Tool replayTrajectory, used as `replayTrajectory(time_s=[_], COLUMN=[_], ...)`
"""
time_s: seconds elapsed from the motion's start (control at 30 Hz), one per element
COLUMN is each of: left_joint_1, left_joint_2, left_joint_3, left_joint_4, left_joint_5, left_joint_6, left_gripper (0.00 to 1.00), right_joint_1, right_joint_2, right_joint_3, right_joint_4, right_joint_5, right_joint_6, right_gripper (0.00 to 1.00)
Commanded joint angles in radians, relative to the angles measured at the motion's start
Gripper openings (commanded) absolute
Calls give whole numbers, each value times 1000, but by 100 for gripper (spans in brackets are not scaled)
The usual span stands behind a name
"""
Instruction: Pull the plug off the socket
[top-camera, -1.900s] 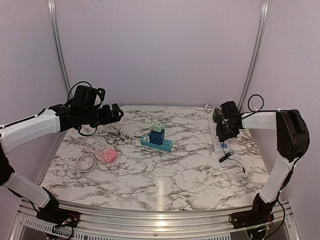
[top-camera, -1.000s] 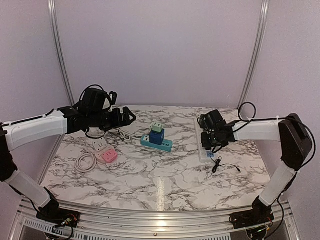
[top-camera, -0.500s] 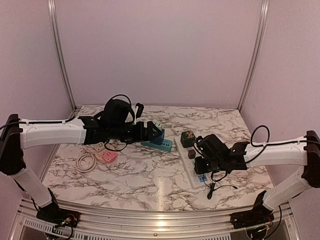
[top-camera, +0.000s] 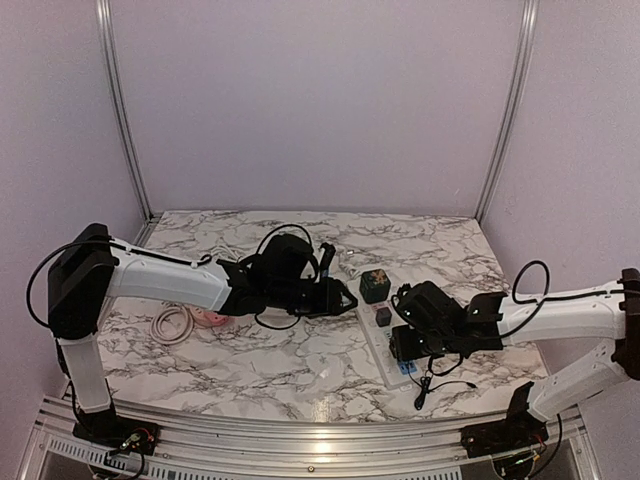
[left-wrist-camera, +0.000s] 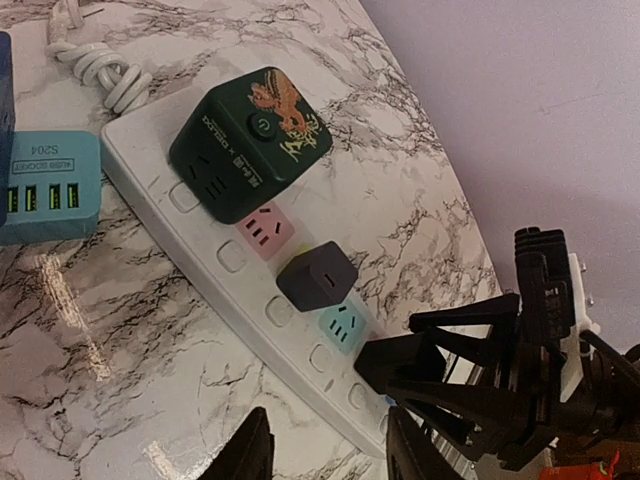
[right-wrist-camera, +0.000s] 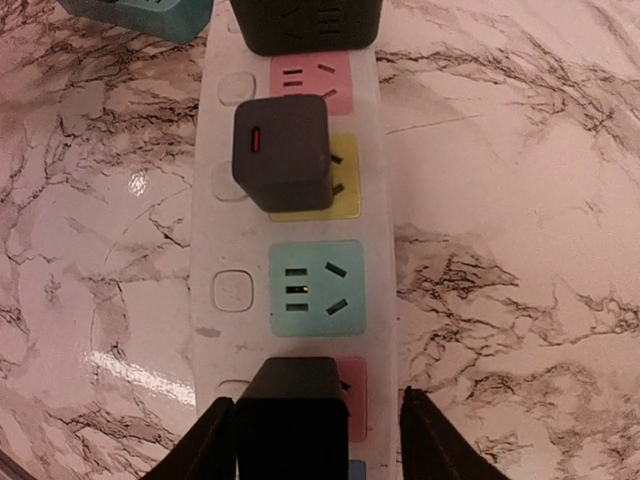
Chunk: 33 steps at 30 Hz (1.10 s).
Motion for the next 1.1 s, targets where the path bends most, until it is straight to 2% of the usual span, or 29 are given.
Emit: replayTrajectory(time_s=[0.0, 0.07, 0.2, 0.27, 0.33, 0.6, 1.07], left_joint_1=[-22, -28, -44, -52, -59, -71, -69], left_joint_2=[78, 109, 172, 204, 234, 339, 429], left_joint_3=[52, 66, 123, 154, 182, 294, 376], left_joint_4=[45, 53, 39, 24, 11, -51, -138], left_joint_5=[37, 59, 83, 88, 95, 100, 64], left_joint_6=[-18, -22, -17, -12, -10, -6, 14], left_gripper=[35, 27, 13, 5, 2, 0, 0], right_joint_1=[11, 11, 11, 10, 7, -7, -7], right_joint_2=[6, 0, -15, -10, -7, -3, 50], right_joint_3=[64, 72, 85, 88, 92, 88, 103], right_joint_4=[-82, -100, -108, -114, -121, -109, -79], right_joint_5=[11, 11, -3, -12, -19, -60, -54], right_joint_6=[-11, -18, -42, -54, -66, -92, -99], right_gripper=[63, 65, 63, 58, 55, 45, 43])
